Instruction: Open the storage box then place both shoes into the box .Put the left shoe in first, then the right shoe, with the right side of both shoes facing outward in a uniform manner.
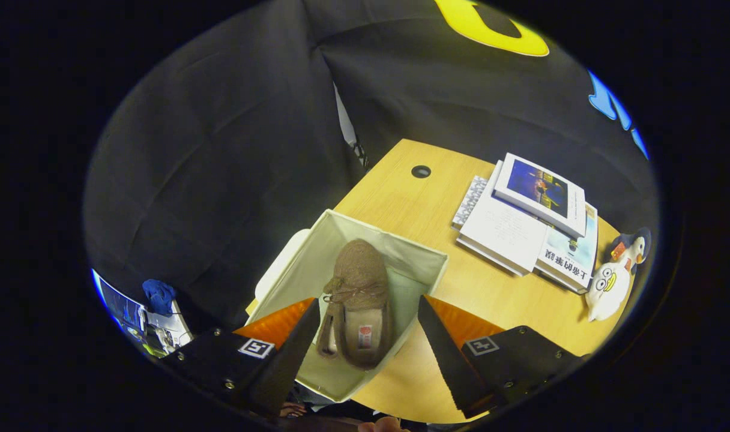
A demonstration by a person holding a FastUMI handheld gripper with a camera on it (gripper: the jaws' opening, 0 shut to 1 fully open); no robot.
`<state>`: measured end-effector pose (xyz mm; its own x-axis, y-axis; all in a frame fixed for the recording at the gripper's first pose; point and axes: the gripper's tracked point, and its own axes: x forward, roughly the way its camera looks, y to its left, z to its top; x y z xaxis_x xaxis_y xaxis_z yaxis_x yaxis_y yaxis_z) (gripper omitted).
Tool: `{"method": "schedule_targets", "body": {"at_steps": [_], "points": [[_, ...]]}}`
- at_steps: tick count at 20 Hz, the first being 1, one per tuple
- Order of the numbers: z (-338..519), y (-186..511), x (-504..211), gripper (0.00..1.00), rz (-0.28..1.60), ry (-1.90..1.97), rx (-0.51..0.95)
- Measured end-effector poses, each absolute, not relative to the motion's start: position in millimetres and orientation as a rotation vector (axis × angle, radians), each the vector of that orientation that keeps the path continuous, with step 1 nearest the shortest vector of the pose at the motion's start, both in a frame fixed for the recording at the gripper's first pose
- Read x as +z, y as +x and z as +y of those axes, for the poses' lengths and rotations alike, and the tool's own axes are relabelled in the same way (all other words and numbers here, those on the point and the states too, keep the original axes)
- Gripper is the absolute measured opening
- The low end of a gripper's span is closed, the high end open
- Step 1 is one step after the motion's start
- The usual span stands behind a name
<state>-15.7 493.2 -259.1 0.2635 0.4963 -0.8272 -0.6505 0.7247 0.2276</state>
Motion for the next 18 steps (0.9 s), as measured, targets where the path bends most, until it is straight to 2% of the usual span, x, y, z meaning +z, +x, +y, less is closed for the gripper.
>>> {"method": "schedule_targets", "body": {"at_steps": [8, 14, 18], "points": [[390, 26, -188, 1.0, 0.775, -0.022, 0.614], [281, 56, -99, 0.99, 0.412, 0.024, 0.392], [226, 46, -55, 0.99, 0.232, 0.051, 0.275]]}}
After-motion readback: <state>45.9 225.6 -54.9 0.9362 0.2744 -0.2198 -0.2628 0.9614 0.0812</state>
